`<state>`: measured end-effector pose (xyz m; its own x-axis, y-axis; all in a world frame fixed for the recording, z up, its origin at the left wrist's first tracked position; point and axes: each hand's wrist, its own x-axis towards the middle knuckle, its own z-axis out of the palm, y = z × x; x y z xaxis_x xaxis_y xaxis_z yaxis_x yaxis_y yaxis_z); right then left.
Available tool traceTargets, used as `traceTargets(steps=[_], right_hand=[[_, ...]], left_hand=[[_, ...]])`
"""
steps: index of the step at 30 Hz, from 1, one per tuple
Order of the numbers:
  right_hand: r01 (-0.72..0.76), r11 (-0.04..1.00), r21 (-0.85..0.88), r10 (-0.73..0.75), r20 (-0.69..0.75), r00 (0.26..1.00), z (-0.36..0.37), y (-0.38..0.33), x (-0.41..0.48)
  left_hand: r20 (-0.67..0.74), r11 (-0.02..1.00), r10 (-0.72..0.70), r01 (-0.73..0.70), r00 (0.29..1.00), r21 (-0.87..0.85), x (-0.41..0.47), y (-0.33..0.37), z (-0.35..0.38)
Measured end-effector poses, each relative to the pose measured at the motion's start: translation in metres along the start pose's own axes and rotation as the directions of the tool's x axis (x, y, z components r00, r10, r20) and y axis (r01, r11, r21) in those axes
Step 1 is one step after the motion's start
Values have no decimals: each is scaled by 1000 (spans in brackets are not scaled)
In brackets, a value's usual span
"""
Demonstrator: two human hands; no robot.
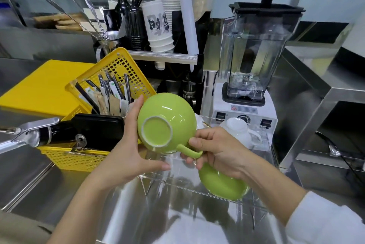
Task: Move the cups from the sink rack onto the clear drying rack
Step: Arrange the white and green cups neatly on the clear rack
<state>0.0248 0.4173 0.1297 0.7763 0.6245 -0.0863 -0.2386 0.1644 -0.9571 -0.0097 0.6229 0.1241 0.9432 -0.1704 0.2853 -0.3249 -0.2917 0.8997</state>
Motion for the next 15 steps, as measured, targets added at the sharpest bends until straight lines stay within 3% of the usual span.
traceTargets(steps=[3, 8, 12, 14, 15], right_hand=[[-112, 989, 95, 111, 19, 994, 1, 0, 0], [-166, 986, -32, 164, -55, 985, 0, -10, 1], [-1, 951, -310, -86, -265, 960, 4, -6, 2], [76, 838, -540, -215, -199, 956, 5, -4, 2], [90, 722, -686, -250, -137, 958, 4, -2, 1]], left_hand=[[-34, 941, 71, -55, 997, 335, 6, -2, -1], [-120, 918, 57, -4, 991, 396, 7, -2, 2], [-193, 875, -32, 121, 981, 469, 2, -3, 5], [-218, 860, -50, 153, 975, 486, 1, -3, 6], [-223, 848, -64, 171, 973, 502, 0, -4, 7]])
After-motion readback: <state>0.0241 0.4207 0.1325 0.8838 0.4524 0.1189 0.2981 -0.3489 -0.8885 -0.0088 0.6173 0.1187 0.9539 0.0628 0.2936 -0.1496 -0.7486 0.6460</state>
